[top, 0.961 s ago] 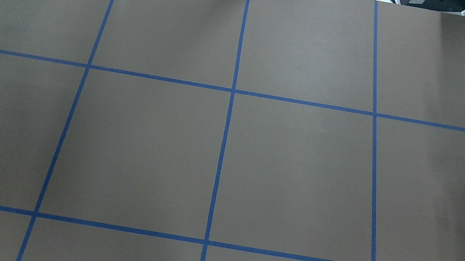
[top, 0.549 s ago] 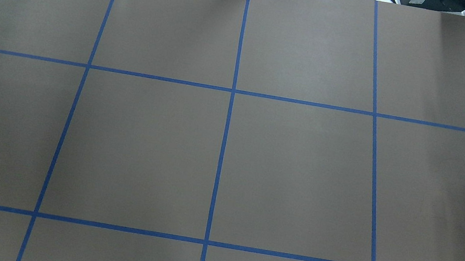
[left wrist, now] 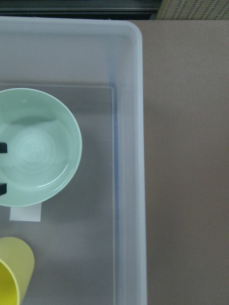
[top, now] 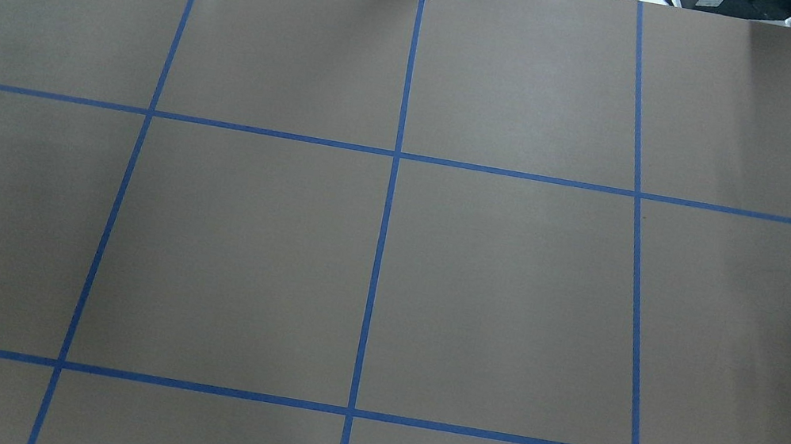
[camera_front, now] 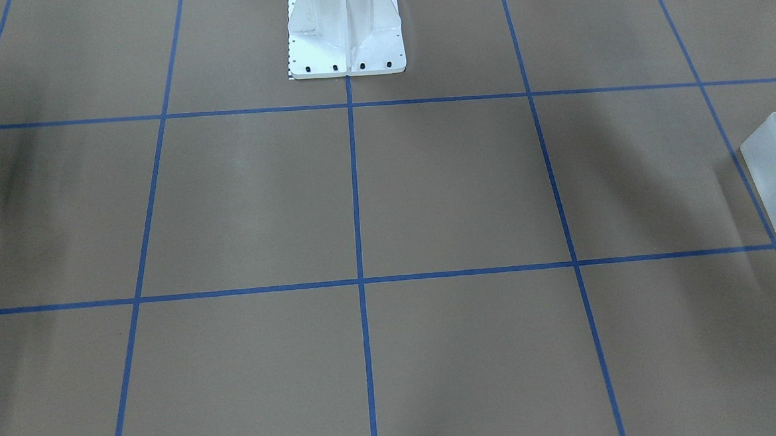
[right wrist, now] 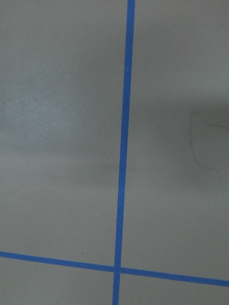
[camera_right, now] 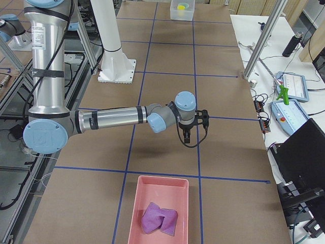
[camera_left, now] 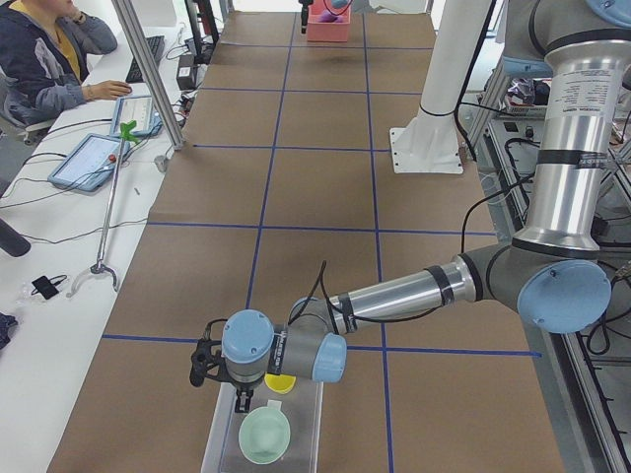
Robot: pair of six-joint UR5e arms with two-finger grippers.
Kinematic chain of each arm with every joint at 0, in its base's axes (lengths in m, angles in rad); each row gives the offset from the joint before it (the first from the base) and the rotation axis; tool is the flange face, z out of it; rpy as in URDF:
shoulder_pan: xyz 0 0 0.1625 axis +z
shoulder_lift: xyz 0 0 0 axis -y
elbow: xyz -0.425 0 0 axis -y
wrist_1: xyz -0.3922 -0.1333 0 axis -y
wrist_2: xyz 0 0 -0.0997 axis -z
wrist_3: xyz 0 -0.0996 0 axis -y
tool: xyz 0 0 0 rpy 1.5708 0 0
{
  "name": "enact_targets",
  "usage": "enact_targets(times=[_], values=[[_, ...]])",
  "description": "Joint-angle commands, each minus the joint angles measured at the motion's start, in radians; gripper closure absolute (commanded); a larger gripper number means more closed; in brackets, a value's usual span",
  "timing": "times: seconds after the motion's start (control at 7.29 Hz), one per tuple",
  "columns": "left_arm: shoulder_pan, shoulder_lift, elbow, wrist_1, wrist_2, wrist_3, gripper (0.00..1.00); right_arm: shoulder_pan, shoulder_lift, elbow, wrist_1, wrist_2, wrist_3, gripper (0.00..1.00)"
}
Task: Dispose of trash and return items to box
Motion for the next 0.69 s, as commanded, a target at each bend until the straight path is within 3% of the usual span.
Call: enact_targets(times=[0.0,0.14,0.41,0.55], values=[[0.049,0.084,-0.242,0.011,-0.042,-0.073,0.03,0.001,-0.031,0.045,-0.001,-0.048,0.018,0.00],[0.141,0.122,-0.375,0.053,-0.036,-0.106,0.03,0.001,-0.046,0.064,-0.001,-0.048,0.018,0.00],[0.217,0.116,-0.592,0.315,0.034,-0.141,0.03,0.001,-0.088,0.088,-0.001,-0.109,0.003,0.00],[0.217,0.113,-0.625,0.371,0.036,-0.139,0.03,0.001,-0.088,0.090,-0.003,-0.112,0.001,0.00]])
